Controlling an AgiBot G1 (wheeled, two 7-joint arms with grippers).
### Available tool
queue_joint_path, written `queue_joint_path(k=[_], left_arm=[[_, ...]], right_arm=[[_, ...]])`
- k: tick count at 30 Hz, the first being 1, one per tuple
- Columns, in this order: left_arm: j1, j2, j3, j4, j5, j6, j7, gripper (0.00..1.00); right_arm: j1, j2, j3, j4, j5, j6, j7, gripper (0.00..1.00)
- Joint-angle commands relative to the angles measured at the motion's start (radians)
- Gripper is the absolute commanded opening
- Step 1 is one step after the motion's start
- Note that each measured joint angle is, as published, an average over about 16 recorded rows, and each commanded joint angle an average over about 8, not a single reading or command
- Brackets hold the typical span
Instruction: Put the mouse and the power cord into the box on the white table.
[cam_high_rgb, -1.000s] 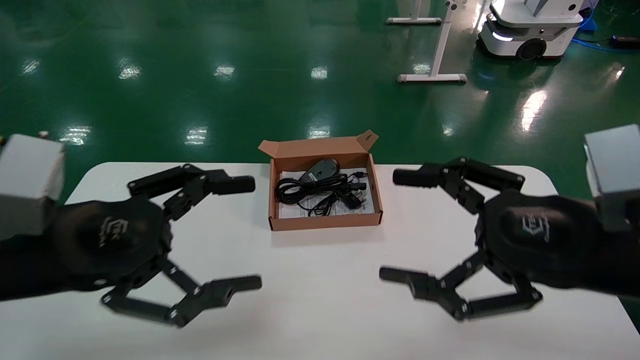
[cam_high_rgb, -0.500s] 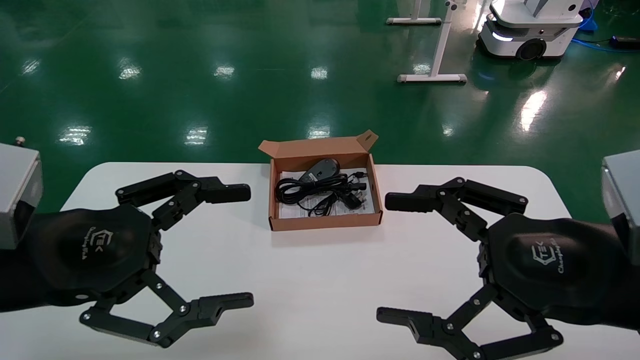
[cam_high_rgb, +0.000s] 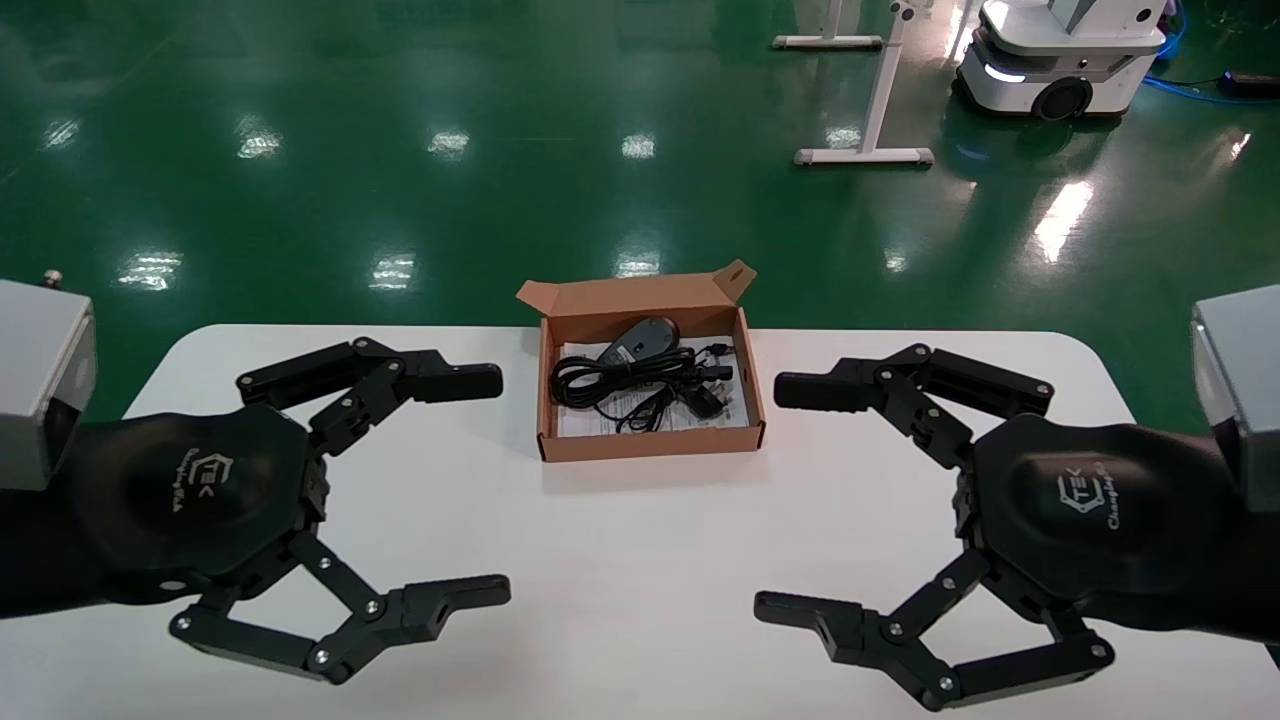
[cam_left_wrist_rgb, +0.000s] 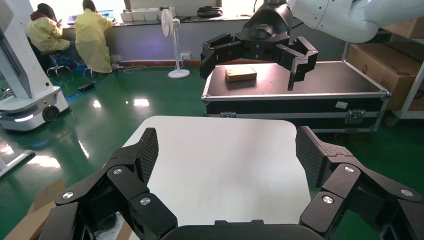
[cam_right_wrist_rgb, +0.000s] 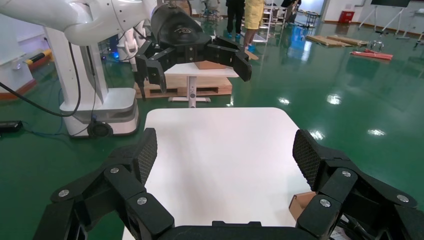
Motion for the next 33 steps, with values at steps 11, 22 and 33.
queue_joint_path(k=[11,22,33], left_arm=[[-0.001,0.001,0.001,0.003,0.002,-0.001,0.001,1.0],[-0.002,0.002,0.002,0.003,0.003,-0.002,0.001,1.0],[-0.002,0.002,0.003,0.004,0.003,-0.003,0.001,1.0]], right_arm=[[0.004,-0.001,-0.002,-0.005,-0.003,0.001,-0.002,1.0],[0.005,-0.002,-0.003,-0.007,-0.004,0.003,-0.003,1.0],[0.005,-0.002,-0.003,-0.008,-0.005,0.003,-0.004,1.0]])
